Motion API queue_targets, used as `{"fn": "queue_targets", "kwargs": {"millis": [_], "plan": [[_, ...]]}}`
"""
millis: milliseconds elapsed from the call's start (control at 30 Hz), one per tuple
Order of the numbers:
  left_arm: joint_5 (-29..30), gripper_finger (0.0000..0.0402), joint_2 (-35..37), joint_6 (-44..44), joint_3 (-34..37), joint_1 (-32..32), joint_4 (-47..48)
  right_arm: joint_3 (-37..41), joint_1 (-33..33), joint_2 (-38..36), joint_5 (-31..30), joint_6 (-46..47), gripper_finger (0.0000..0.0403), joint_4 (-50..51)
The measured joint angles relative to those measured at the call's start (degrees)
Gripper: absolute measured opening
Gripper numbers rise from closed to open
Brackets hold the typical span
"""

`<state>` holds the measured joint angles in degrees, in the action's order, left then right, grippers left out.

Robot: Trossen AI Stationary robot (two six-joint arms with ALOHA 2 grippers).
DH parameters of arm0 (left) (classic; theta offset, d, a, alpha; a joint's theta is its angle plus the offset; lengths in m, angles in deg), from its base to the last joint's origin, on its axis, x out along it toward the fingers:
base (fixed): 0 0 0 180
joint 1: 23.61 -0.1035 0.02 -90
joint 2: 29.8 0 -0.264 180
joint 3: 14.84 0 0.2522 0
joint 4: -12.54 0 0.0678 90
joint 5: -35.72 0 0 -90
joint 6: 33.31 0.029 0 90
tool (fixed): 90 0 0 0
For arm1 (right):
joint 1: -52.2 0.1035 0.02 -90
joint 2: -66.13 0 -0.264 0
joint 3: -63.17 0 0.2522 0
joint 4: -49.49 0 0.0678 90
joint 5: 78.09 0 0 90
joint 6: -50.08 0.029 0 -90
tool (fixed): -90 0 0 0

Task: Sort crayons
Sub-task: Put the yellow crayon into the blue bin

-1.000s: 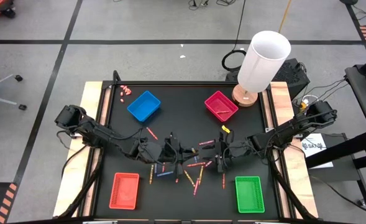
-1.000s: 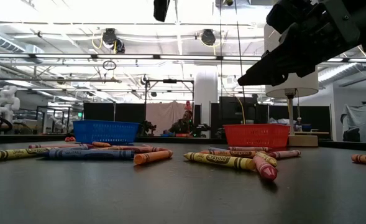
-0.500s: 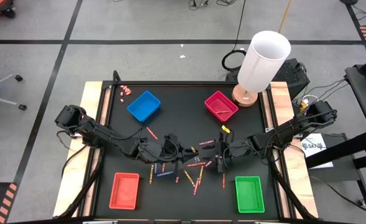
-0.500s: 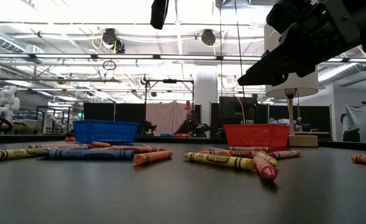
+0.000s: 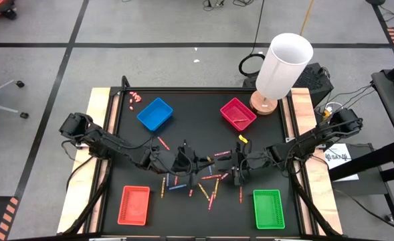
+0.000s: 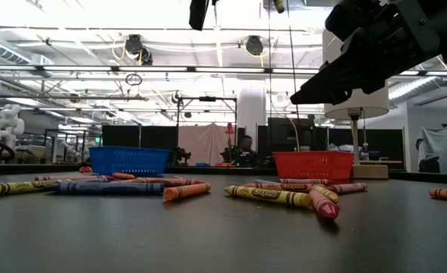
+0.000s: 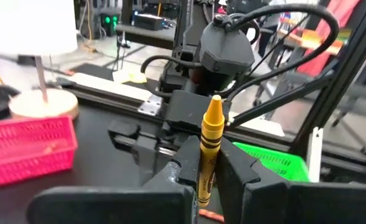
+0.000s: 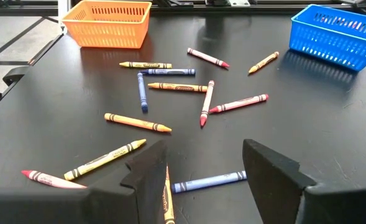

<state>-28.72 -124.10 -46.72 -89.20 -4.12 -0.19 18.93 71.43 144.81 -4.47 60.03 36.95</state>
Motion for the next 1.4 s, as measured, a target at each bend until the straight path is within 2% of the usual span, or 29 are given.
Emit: {"fn": "queue_targets", "kwargs": {"millis": [200,333,433,633,800,967,1200,1400], "plan": [[0.1,0.0031,0.0,5.7,0.0,-0.9,1.9,0.0,0.0,0.0,0.0,-0.1,0.0196,0.0],[1.1,0.0031,1.7,6.4,0.0,-2.1,7.5,0.0,0.0,0.0,0.0,-0.2,0.0196,0.0],[2.2,0.0031,4.7,5.3,0.0,-3.5,15.3,0.0,0.0,0.0,0.0,-0.3,0.0196,0.4],[2.4,0.0031,12.8,-2.7,0.0,-7.7,35.3,0.0,0.0,0.0,0.0,-0.3,0.0196,0.9],[4.6,0.0031,18.2,-5.7,0.0,-13.9,51.2,0.0,0.0,0.0,0.0,-0.3,0.0196,0.9],[6.4,0.0031,20.0,-7.3,0.0,-22.5,61.1,0.0,0.0,0.0,0.0,-0.4,0.0196,0.9],[2.9,0.0031,18.1,-7.3,0.1,-34.3,68.4,0.0,0.0,0.0,0.0,-0.4,0.0196,0.9],[0.1,0.0031,14.4,-7.4,0.0,-39.5,69.7,0.0,0.0,0.0,0.0,-0.6,0.0196,1.0]]}}
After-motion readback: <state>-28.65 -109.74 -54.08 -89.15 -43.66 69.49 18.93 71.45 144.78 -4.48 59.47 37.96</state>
